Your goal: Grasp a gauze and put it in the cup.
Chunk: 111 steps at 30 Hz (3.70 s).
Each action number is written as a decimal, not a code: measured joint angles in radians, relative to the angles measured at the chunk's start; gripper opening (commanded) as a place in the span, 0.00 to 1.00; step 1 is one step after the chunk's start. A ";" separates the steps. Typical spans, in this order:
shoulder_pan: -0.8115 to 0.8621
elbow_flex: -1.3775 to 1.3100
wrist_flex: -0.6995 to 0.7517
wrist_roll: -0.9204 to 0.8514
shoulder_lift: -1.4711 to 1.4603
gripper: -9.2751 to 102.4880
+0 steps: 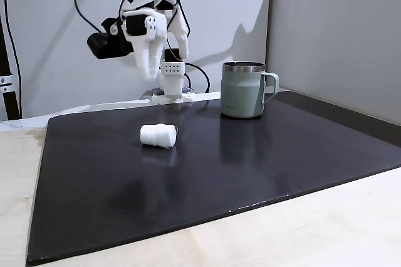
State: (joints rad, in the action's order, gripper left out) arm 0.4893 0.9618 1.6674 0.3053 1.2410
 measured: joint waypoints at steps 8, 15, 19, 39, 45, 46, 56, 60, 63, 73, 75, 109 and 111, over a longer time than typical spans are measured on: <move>-0.003 -0.383 0.112 -0.067 -0.334 0.38; -0.026 -0.456 0.118 -0.106 -0.451 0.42; -0.025 -0.508 0.118 -0.118 -0.518 0.43; -0.137 -0.611 0.121 -0.098 -0.715 0.40; -0.130 -0.611 0.121 -0.094 -0.721 0.36; -0.132 -0.611 0.121 -0.094 -0.721 0.36; -0.058 -0.560 0.120 -0.100 -0.716 0.13; -0.029 -0.555 0.120 -0.101 -0.715 0.10; -0.020 -0.555 0.120 -0.101 -0.715 0.09; -0.021 -0.497 0.124 -0.101 -0.526 0.08; -0.035 -0.476 0.126 -0.097 -0.443 0.08; -0.767 0.310 0.133 -0.368 0.652 0.08; -0.785 0.364 0.133 -0.380 0.663 0.08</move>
State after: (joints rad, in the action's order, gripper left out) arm -0.2961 1.3254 1.8009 -0.0752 1.9037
